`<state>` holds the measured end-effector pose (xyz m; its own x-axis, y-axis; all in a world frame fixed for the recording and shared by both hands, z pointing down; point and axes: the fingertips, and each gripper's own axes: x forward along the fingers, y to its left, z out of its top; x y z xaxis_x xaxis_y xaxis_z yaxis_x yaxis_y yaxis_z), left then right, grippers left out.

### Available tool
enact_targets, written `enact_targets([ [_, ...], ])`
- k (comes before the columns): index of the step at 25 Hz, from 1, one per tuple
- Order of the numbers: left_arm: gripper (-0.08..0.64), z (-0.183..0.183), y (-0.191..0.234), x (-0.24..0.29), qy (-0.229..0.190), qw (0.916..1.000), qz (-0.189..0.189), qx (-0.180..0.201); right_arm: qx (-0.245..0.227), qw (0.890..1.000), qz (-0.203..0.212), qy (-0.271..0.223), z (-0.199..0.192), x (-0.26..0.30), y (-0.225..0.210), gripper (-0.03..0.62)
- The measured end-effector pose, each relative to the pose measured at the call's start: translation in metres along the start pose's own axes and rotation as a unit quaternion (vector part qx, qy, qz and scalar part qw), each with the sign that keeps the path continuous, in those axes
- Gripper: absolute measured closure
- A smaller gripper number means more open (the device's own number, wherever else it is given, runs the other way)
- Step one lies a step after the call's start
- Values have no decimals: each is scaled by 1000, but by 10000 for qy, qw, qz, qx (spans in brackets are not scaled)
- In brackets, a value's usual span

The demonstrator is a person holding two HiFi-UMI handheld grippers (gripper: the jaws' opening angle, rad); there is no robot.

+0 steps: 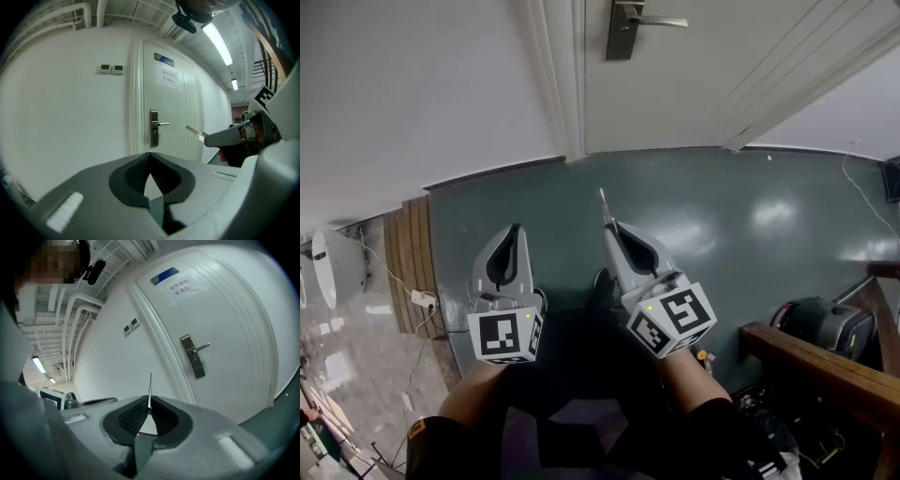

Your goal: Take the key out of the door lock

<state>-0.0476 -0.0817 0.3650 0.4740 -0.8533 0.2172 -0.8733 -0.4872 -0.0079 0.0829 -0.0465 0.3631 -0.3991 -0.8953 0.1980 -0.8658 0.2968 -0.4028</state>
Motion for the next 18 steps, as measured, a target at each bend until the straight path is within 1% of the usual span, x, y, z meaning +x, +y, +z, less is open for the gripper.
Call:
enact_targets([
  [4, 541, -6, 30, -33, -30, 9999, -134, -81, -93, 9996, -245, -62, -16, 3, 40, 575],
  [9, 541, -22, 64, -73, -74, 9983, -560, -164, -64, 9966, -799, -190, -41, -6, 92, 575],
  [12, 541, -32, 80, -86, -67, 9964, -818, -226, -98, 9941, -1065, -153, -56, -8, 119, 575],
  [15, 541, -34, 87, -97, -95, 9945, -996, -321, -225, 9920, -1240, -43, -71, -12, 141, 575],
  [18, 541, -33, 82, -107, -96, 9937, -1072, -326, -329, 9904, -1344, -8, -80, -18, 151, 575],
])
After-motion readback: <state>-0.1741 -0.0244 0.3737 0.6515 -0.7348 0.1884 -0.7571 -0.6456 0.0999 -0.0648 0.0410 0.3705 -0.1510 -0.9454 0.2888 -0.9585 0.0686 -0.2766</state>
